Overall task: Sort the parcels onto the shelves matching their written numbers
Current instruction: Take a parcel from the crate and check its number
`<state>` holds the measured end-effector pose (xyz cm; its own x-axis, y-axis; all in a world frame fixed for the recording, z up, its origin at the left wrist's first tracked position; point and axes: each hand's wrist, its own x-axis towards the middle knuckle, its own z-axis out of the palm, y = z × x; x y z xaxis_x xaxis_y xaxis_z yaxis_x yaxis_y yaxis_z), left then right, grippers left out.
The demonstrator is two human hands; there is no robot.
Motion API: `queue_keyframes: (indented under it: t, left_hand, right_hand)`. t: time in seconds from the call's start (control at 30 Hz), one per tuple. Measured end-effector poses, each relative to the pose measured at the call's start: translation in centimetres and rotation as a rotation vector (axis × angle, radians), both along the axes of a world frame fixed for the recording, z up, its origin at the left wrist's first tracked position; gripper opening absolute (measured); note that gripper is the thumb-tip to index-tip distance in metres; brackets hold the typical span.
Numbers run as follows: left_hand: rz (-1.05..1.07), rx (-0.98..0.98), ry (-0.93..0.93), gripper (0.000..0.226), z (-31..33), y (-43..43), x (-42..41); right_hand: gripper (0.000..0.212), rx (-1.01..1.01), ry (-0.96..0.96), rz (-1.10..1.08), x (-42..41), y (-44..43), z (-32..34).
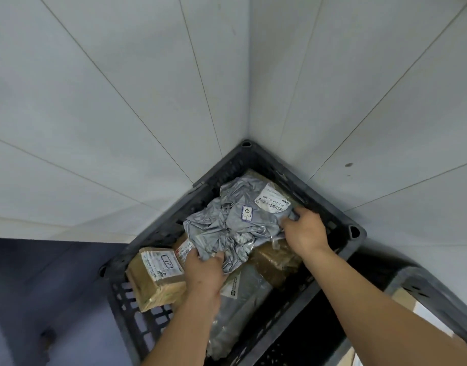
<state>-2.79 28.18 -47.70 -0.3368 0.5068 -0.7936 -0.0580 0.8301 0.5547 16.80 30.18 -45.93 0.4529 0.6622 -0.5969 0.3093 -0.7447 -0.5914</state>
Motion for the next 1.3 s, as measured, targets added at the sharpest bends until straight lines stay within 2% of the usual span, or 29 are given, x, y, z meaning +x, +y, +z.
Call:
queue_keyframes:
  t: [0.17,0.23,0.27,0.37,0.47,0.5,0.6,0.73,0.93,1.13,1.3]
  left_hand:
    - [-0.004,0.04,0.032,0.028,4.2,-2.3,-0.7]
    - [0.009,0.044,0.031,0.045,6.3,-3.4,-0.6]
    - [0.017,0.054,0.023,0.051,7.2,-4.0,-0.6]
    - [0.031,0.103,0.01,0.045,10.8,-5.5,-0.3]
    - [0.01,0.136,0.038,0.07,15.1,-7.3,0.5]
    - [0.016,0.143,0.02,0.071,16.6,-7.9,0.7]
    - [-0.001,0.181,-0.03,0.042,20.1,-9.8,0.8]
    - [-0.026,0.257,-0.112,0.029,24.9,-12.4,0.6]
    - [-0.069,0.442,-0.164,0.028,32.0,-17.2,-1.1]
    - [-0.207,0.535,-0.295,0.036,37.4,-24.9,-4.3]
    - [-0.159,0.594,-0.375,0.046,41.7,-28.6,-7.6]
  right_hand:
    - [0.03,0.052,0.053,-0.081,0.1,-1.9,4.3]
    - [0.032,0.072,0.092,-0.108,0.4,-2.7,6.6]
    - [0.03,0.082,0.119,-0.122,0.5,-3.3,7.8]
    - [0.007,0.126,0.173,-0.179,1.0,-5.2,11.3]
    - [0.006,0.176,0.177,-0.226,1.4,-7.1,15.0]
    - [0.008,0.196,0.176,-0.24,1.5,-7.8,16.2]
    - [0.018,0.269,0.227,-0.317,1.6,-9.8,20.0]
    - [0.024,0.391,0.346,-0.425,1.2,-12.7,25.4]
    - [0.026,0.553,0.449,-0.49,-0.4,-17.7,32.2]
    - [0.031,0.641,0.42,-0.504,-2.4,-24.7,38.0]
    - [0.032,0.664,0.313,-0.449,-2.5,-29.9,42.1]
